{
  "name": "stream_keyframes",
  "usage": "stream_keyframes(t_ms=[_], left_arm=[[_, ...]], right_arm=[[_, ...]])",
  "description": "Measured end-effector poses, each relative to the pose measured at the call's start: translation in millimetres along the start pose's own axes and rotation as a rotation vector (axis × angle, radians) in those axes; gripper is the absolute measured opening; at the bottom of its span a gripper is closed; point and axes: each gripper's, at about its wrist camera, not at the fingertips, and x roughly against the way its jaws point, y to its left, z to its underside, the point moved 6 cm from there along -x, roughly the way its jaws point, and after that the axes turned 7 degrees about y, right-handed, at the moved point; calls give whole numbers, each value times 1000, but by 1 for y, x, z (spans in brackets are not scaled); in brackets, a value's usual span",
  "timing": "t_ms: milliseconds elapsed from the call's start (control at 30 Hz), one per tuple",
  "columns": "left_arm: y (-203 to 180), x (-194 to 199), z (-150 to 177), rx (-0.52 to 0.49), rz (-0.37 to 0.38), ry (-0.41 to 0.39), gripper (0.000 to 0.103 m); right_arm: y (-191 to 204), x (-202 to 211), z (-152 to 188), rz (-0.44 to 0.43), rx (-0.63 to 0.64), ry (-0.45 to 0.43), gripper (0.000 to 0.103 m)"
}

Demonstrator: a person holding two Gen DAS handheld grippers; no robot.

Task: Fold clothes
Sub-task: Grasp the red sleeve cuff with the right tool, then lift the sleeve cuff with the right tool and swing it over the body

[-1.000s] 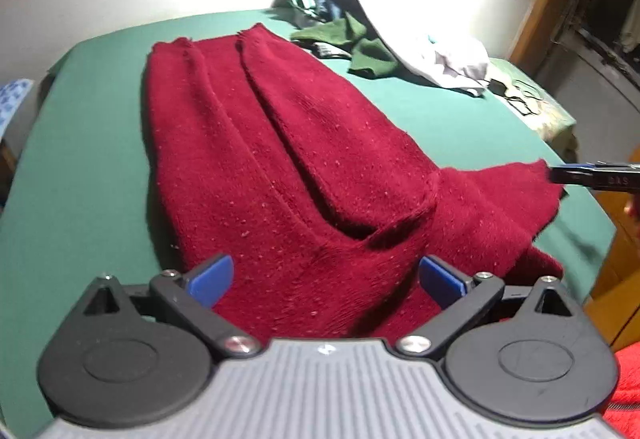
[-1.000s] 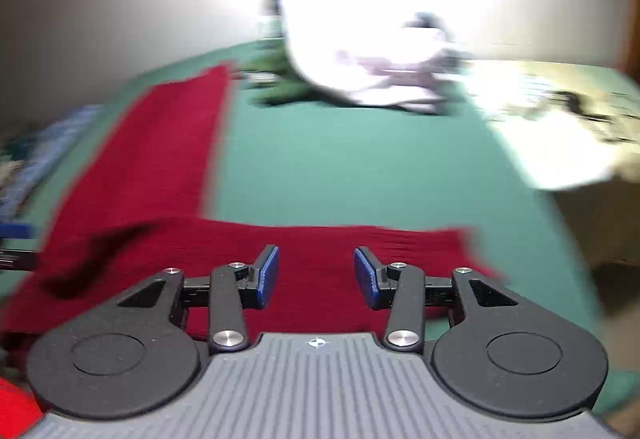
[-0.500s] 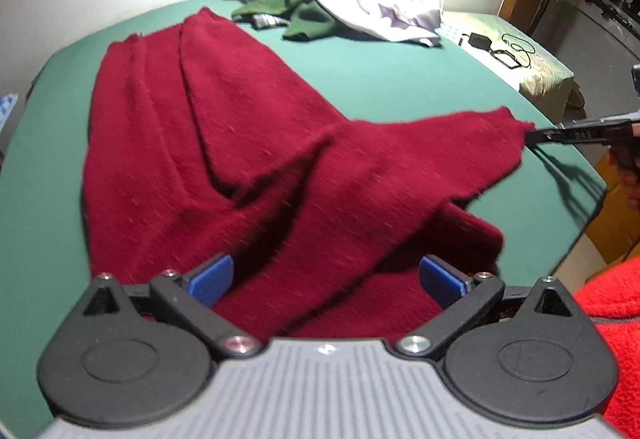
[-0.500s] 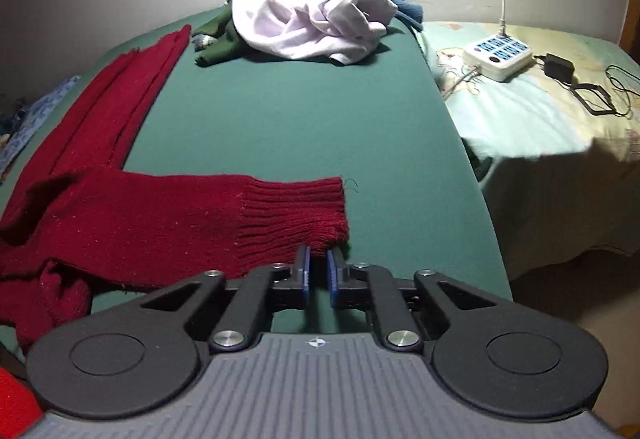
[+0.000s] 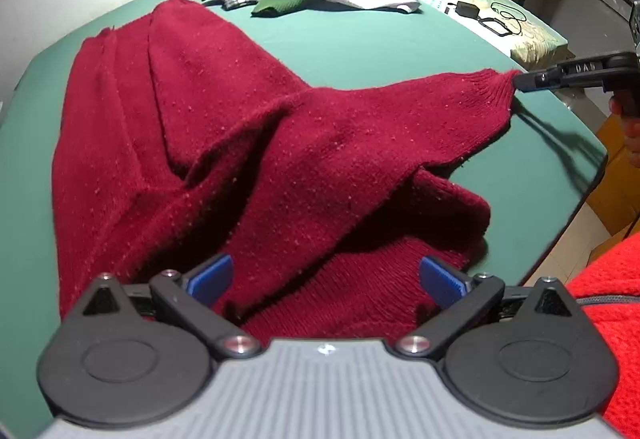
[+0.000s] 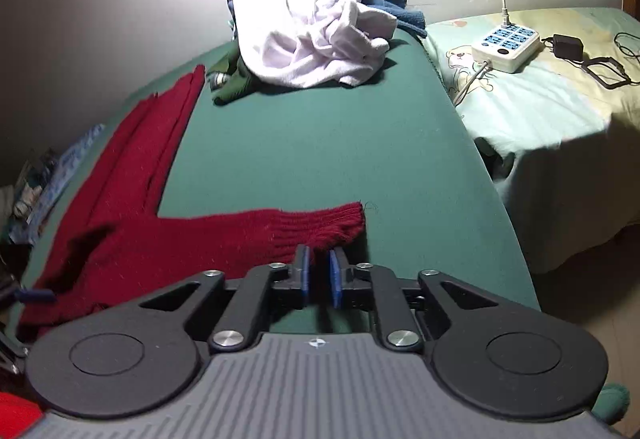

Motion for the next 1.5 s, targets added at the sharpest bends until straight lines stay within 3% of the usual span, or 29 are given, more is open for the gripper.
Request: stream_keyframes(t_ms=[67, 367, 433, 467, 500, 633, 833, 1000, 1167, 1300, 1500], left_arm=[[0, -3, -1, -14, 0, 5, 100], [3, -19, -2, 13, 12, 9, 100], [2, -21, -2, 23, 11, 4, 100], [2, -22, -2, 27, 9, 2, 100], [1, -22, -1, 29, 7, -2, 100], [1, -21, 2, 43, 6, -9, 100], [-4, -19, 6, 41, 4, -4, 100], [-6, -8, 11, 45, -11, -16, 100], [2, 9, 18, 30, -86, -38, 100], [13, 0, 23, 33, -124, -7, 100], [9, -9, 26, 26, -114, 0, 92]], right_arm=[[0, -3, 3, 5, -17, 2, 26], [5, -16, 4, 57, -58, -37, 25], [6, -18, 1, 73, -69, -34, 19], [8, -20, -1, 70, -62, -22, 7], [10, -20, -3, 58, -60, -12, 5], [24, -6, -15, -85, -89, -42, 5], [43, 38, -50, -368, -184, -181, 5], [52, 76, -74, -514, -193, -285, 5], [50, 107, -83, -588, -185, -355, 4], [53, 118, -87, -623, -175, -373, 4], [58, 123, -89, -667, -155, -381, 4]])
